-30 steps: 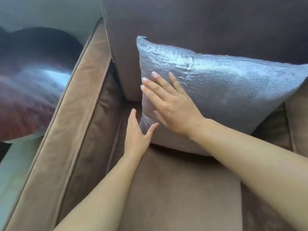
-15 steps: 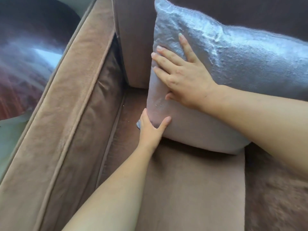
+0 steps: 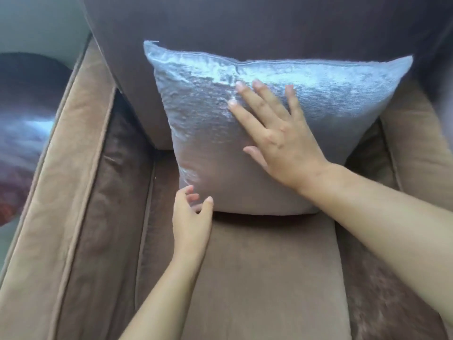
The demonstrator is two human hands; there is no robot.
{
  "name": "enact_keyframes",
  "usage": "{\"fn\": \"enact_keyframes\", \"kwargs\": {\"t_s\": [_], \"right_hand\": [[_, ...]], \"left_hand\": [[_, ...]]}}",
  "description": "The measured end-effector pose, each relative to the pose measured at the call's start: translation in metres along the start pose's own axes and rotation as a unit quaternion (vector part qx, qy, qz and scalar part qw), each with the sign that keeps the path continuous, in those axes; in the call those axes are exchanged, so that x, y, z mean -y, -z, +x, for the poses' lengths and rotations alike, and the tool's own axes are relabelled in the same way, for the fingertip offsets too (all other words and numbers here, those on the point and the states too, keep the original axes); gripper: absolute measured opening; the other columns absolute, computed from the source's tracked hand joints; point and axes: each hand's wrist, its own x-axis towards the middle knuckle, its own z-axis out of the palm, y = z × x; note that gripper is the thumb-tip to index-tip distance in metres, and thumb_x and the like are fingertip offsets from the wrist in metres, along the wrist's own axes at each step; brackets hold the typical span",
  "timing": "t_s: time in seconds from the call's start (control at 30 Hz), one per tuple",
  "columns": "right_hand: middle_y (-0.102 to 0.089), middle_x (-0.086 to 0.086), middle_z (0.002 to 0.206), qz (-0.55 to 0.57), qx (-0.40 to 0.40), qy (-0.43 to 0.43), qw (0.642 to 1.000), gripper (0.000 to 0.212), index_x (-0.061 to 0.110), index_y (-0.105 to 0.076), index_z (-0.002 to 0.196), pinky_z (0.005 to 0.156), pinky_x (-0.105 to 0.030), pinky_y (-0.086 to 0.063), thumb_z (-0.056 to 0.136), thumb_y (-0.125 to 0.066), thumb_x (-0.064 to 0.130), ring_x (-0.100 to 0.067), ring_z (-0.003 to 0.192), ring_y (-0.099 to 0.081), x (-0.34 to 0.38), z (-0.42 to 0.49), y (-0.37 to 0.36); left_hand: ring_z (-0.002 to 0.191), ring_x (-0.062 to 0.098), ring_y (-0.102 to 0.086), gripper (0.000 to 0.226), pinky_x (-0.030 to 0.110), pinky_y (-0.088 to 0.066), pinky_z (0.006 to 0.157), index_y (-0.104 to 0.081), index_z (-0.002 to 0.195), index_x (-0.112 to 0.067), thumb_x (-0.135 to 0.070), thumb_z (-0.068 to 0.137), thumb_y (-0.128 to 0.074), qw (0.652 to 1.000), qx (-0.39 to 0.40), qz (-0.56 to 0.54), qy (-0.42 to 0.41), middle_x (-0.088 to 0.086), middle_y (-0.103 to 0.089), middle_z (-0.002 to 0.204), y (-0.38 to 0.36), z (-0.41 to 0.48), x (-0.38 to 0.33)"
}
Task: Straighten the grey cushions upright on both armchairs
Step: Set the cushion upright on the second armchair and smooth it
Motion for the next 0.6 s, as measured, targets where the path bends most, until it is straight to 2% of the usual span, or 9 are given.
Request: {"fn": "enact_keyframes", "kwargs": {"t_s": [0.07,0.13,0.2,0.27,0.33,0.4,0.43,0.53,0.6], "right_hand": [[-0.024,-0.009,0.167,0.021,-0.006,-0.089,0.996,0.083,0.016,-0.033,0.156,0.120,-0.066,-0.016,0.085,-0.076,0.024,-0.032,0.154,-0.022,-0.018,-0.028,0.004],[-0.023,-0.007,0.167,0.046,-0.012,-0.174,0.984,0.085,0.016,-0.029,0.157,0.121,-0.064,-0.017,0.086,-0.075,0.026,-0.030,0.155,-0.021,-0.035,-0.055,0.004],[-0.023,-0.006,0.167,0.081,-0.031,-0.256,0.963,0.085,0.015,-0.028,0.158,0.123,-0.062,-0.017,0.087,-0.073,0.029,-0.028,0.155,-0.021,-0.051,-0.077,-0.002],[-0.024,-0.007,0.167,0.142,-0.071,-0.337,0.928,0.084,0.014,-0.028,0.157,0.124,-0.057,-0.017,0.088,-0.071,0.030,-0.027,0.154,-0.022,-0.063,-0.094,-0.012],[-0.026,-0.010,0.165,0.234,-0.130,-0.429,0.863,0.080,0.010,-0.030,0.156,0.124,-0.050,-0.023,0.088,-0.066,0.032,-0.026,0.152,-0.026,-0.066,-0.112,-0.025],[-0.029,-0.011,0.163,0.331,-0.150,-0.517,0.775,0.079,0.006,-0.030,0.156,0.124,-0.043,-0.025,0.090,-0.059,0.037,-0.024,0.151,-0.027,-0.059,-0.128,-0.041],[-0.031,-0.011,0.163,0.364,-0.140,-0.543,0.743,0.078,0.006,-0.030,0.156,0.124,-0.040,-0.025,0.091,-0.060,0.038,-0.023,0.151,-0.028,-0.055,-0.136,-0.050],[-0.034,-0.006,0.163,0.420,-0.076,-0.573,0.699,0.078,0.014,-0.028,0.158,0.123,-0.036,-0.026,0.094,-0.063,0.043,-0.022,0.150,-0.031,-0.046,-0.149,-0.074],[-0.034,-0.001,0.163,0.460,-0.024,-0.591,0.662,0.085,0.023,-0.024,0.159,0.122,-0.039,-0.029,0.090,-0.059,0.059,-0.020,0.149,-0.034,-0.041,-0.155,-0.088]], "left_hand": [[0.100,-0.006,-0.060,0.033,0.026,-0.050,0.092,-0.059,0.126,-0.022,-0.021,0.094,-0.066,0.993,0.024,0.015,-0.110,-0.007,-0.064,0.119,-0.019,-0.025,-0.029],[0.111,0.006,-0.061,0.031,0.031,-0.050,0.099,-0.062,0.124,-0.016,-0.020,0.094,-0.066,0.968,0.055,0.050,-0.239,-0.005,-0.064,0.119,-0.042,-0.037,-0.059],[0.114,0.016,-0.061,0.033,0.031,-0.047,0.100,-0.062,0.125,-0.009,-0.016,0.092,-0.065,0.921,0.079,0.101,-0.369,0.002,-0.064,0.120,-0.068,-0.040,-0.091],[0.114,0.025,-0.060,0.034,0.033,-0.046,0.100,-0.061,0.124,-0.003,-0.009,0.091,-0.062,0.866,0.113,0.161,-0.459,0.009,-0.064,0.123,-0.091,-0.039,-0.122],[0.117,0.031,-0.059,0.035,0.035,-0.046,0.099,-0.061,0.123,0.000,-0.002,0.088,-0.060,0.805,0.150,0.225,-0.528,0.014,-0.063,0.125,-0.111,-0.036,-0.149],[0.118,0.036,-0.059,0.037,0.037,-0.045,0.100,-0.063,0.119,0.003,0.002,0.083,-0.057,0.725,0.173,0.294,-0.599,0.018,-0.064,0.123,-0.132,-0.028,-0.167],[0.123,0.038,-0.058,0.039,0.040,-0.043,0.105,-0.063,0.120,0.003,0.002,0.083,-0.055,0.675,0.180,0.333,-0.633,0.020,-0.064,0.125,-0.142,-0.021,-0.174],[0.146,0.034,-0.036,0.045,0.055,-0.019,0.123,-0.054,0.137,-0.003,-0.008,0.092,-0.049,0.513,0.195,0.504,-0.667,0.016,-0.054,0.143,-0.162,-0.003,-0.188],[0.153,0.030,-0.023,0.052,0.063,-0.003,0.121,-0.048,0.143,-0.007,-0.020,0.094,-0.054,0.424,0.185,0.576,-0.674,0.013,-0.044,0.153,-0.164,0.011,-0.196]]}}
